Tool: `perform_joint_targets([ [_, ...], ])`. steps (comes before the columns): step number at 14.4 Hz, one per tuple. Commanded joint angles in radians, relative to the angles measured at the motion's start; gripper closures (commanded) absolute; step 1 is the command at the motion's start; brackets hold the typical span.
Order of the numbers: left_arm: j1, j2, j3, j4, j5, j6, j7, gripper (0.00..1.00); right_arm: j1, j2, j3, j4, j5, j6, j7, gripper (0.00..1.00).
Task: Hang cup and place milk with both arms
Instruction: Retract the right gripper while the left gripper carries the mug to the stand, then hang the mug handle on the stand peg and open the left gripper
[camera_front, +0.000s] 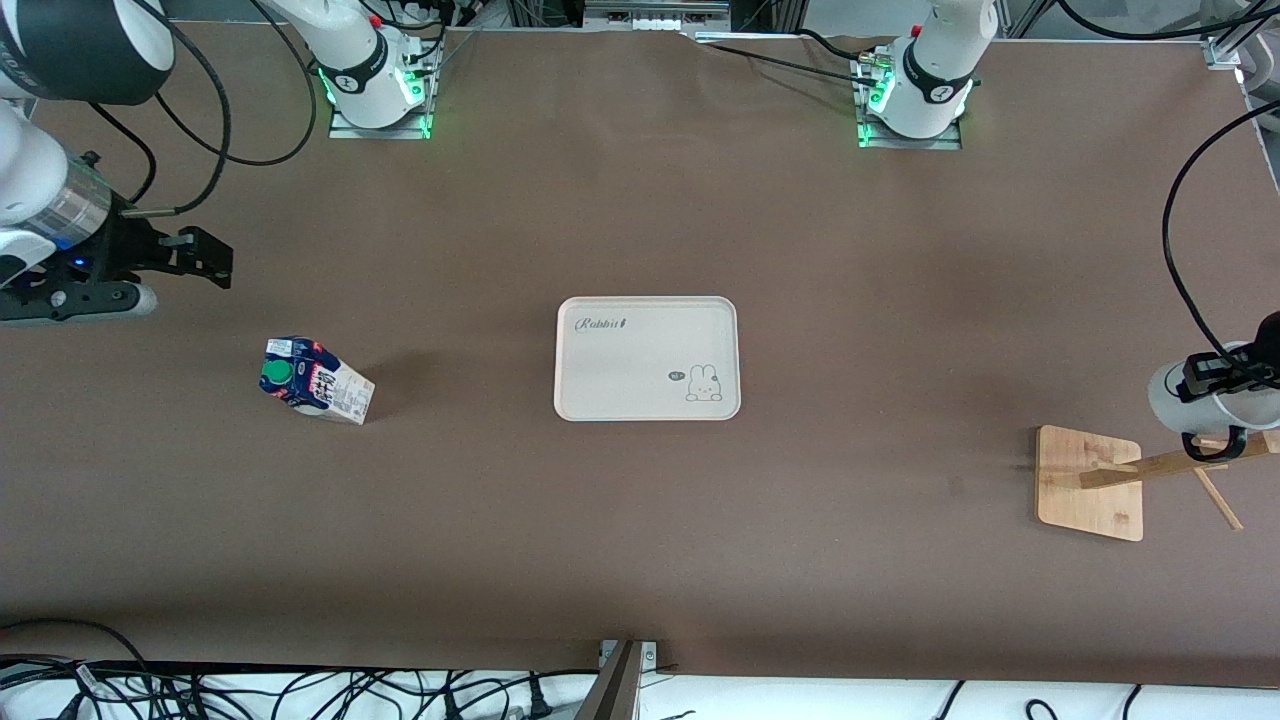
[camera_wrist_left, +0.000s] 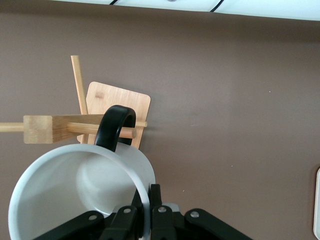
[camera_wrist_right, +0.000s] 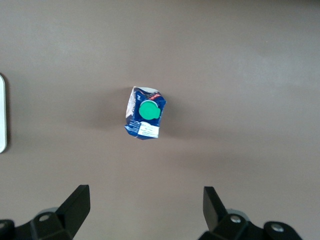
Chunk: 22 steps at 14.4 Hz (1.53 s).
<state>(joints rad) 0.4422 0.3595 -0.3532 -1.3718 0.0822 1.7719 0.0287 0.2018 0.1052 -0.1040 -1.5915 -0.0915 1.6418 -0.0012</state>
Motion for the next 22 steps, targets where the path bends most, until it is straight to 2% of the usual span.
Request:
perform_joint_targets([
  [1,0.029,0.010,-0.004,0.000,-0.024,-0.012,0.045,1.00,-0.053,-0.019,0.043,0.011,-0.028,0.004,0.036,0.00],
  [4,0.032,0.021,-0.001,-0.007,-0.018,-0.015,0.066,1.00,-0.061,-0.051,0.038,0.010,-0.031,-0.003,0.032,0.00],
  [5,0.032,0.021,-0.001,-0.007,-0.012,-0.023,0.068,0.93,-0.061,-0.056,0.036,0.007,-0.031,-0.016,0.023,0.00],
  [6,0.032,0.021,0.000,-0.007,-0.007,-0.050,0.068,0.44,-0.062,-0.056,0.033,0.016,-0.030,-0.025,0.020,0.00],
  [7,0.032,0.021,-0.001,-0.007,-0.010,-0.080,0.060,0.00,-0.065,-0.056,0.029,0.016,-0.022,-0.027,0.020,0.00],
  [9,0.030,0.009,-0.007,-0.007,-0.016,-0.133,0.053,0.00,-0.077,-0.058,0.006,0.016,-0.002,-0.056,0.024,0.00],
  [11,0.018,-0.020,-0.021,0.003,-0.018,-0.212,0.048,0.00,-0.116,-0.064,0.004,0.008,0.073,-0.045,0.044,0.00],
  [14,-0.011,-0.068,-0.082,0.005,-0.006,-0.241,0.048,0.00,-0.203,-0.067,0.004,-0.016,0.102,0.006,0.044,0.00],
  [16,-0.011,-0.074,-0.131,0.008,-0.004,-0.265,0.050,0.00,-0.229,-0.064,0.001,-0.016,0.102,0.000,0.026,0.00],
  [18,-0.013,-0.077,-0.135,0.008,0.004,-0.284,0.051,0.00,-0.231,-0.064,-0.008,-0.012,0.089,0.007,0.024,0.00],
  [20,-0.016,-0.079,-0.162,0.010,0.037,-0.284,0.047,0.00,-0.223,-0.065,0.000,-0.009,0.017,0.030,0.024,0.00],
  [22,-0.080,-0.158,-0.123,-0.057,0.036,-0.249,0.022,0.00,-0.223,-0.076,0.012,-0.007,-0.004,0.038,0.036,0.00],
])
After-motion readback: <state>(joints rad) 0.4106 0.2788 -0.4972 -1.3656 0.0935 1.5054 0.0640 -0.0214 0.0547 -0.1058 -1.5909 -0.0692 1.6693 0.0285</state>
